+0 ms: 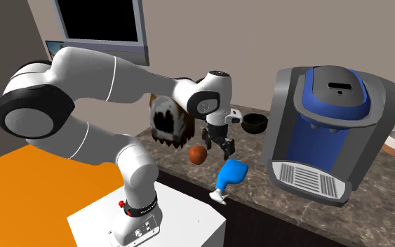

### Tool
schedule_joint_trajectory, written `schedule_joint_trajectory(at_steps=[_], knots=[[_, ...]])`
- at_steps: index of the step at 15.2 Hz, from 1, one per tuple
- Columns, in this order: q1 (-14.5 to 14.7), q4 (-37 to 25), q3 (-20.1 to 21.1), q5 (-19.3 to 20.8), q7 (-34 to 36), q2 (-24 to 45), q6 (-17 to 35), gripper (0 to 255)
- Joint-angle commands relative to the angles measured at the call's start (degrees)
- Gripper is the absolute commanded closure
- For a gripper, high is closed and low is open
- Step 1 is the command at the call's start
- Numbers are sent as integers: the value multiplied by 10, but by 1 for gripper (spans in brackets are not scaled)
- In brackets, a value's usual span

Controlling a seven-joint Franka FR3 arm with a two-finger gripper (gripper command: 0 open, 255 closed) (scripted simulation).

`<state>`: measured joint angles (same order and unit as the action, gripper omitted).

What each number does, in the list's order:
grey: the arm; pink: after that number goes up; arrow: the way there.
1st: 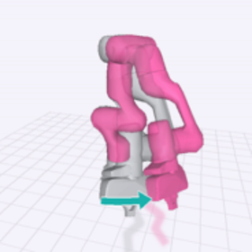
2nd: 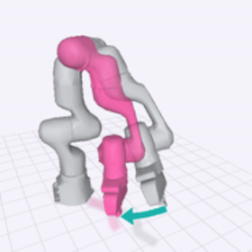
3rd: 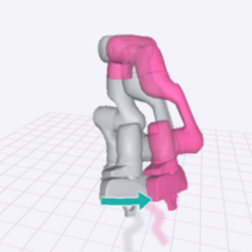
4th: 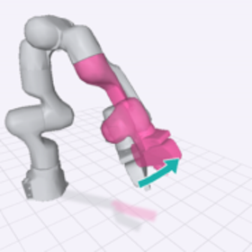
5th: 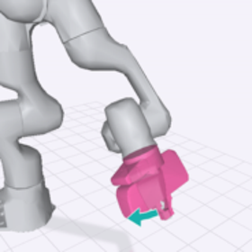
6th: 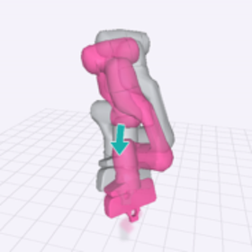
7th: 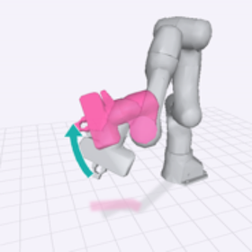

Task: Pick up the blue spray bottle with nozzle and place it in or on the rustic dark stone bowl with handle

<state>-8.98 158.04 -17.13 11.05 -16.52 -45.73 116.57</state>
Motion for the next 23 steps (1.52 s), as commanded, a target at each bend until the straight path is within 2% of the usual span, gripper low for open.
schedule_joint_trajectory(at_steps=[1, 5, 13, 21, 22, 23], knots=[[-12, 13, -25, 15, -21, 22, 29, 0], [-32, 32, -77, 42, -62, 76, 91, 0], [-29, 64, -100, 51, -68, 134, 179, 0], [-29, 64, -100, 51, -68, 134, 179, 0], [-29, 64, -100, 51, -68, 134, 179, 255], [-29, 64, -100, 51, -68, 134, 179, 255]])
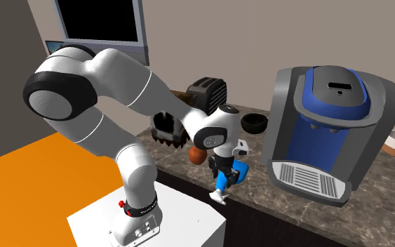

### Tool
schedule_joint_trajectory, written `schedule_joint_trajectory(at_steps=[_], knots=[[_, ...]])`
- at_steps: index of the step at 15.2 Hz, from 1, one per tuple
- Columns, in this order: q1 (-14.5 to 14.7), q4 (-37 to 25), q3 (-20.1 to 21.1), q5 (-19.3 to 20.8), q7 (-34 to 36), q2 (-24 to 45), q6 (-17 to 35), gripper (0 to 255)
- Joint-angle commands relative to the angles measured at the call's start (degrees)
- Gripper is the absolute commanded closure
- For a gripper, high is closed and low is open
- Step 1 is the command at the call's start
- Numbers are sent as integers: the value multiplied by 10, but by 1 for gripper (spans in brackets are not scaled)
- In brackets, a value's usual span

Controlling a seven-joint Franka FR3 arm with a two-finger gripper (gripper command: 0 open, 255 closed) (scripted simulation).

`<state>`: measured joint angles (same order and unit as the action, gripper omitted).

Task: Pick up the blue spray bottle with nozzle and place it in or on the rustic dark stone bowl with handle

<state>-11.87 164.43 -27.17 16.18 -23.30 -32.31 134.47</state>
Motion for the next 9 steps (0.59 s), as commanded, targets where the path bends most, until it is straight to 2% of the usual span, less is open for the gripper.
schedule_joint_trajectory(at_steps=[1, 9], knots=[[0, 0, 0, 0, 0, 0, 0, 255], [-1, -3, 3, -1, 1, -8, -11, 255]])
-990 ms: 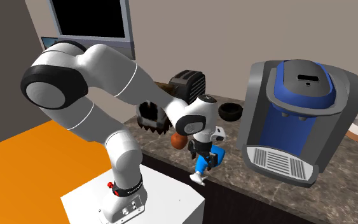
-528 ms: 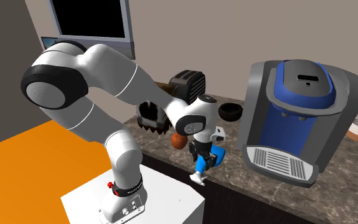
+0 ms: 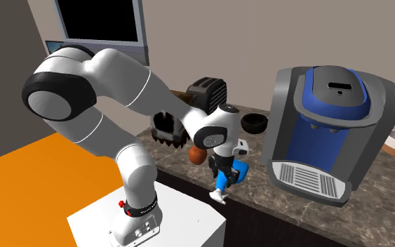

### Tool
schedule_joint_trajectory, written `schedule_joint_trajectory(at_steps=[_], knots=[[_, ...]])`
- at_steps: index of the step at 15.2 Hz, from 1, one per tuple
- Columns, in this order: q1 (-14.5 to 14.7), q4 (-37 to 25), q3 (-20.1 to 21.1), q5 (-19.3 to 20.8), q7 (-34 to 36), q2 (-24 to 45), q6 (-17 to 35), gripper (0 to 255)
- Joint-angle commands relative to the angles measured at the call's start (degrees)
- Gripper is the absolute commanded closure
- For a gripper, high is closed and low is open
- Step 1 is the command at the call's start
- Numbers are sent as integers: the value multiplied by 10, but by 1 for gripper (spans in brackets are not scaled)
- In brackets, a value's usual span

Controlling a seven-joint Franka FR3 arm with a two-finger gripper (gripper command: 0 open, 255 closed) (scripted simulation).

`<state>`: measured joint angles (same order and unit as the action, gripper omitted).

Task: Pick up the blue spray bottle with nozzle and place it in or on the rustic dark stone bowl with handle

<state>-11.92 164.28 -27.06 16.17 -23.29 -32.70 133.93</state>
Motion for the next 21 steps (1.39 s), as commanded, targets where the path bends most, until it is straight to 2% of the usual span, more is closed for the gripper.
schedule_joint_trajectory(at_steps=[1, 21], knots=[[-1, -6, 4, -1, 1, -11, -17, 255], [1, -109, 52, -29, 8, -104, -212, 255]])
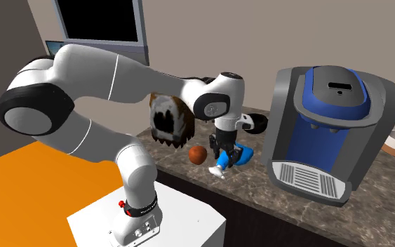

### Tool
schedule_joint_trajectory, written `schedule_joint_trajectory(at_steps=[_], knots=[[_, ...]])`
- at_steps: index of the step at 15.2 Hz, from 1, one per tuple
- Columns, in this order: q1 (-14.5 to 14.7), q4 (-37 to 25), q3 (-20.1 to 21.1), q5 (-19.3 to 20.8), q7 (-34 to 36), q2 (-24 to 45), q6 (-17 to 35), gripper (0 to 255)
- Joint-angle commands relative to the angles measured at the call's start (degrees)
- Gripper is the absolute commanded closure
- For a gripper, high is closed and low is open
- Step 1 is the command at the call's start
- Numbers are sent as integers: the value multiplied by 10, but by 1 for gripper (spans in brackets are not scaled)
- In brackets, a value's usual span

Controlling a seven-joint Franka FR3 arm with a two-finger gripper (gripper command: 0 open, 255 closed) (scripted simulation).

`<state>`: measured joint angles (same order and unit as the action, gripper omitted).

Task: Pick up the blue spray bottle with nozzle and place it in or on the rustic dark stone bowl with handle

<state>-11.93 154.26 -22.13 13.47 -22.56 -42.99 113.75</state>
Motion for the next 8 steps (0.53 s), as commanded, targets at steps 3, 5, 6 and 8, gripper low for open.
schedule_joint_trajectory(at_steps=[3, 5, 6, 8], knots=[[3, -28, 8, -7, 1, -7, -35, 255], [4, -42, 12, -10, 1, -10, -52, 255], [5, -49, 14, -11, 1, -11, -60, 255], [6, -63, 17, -14, 1, -13, -76, 255]])
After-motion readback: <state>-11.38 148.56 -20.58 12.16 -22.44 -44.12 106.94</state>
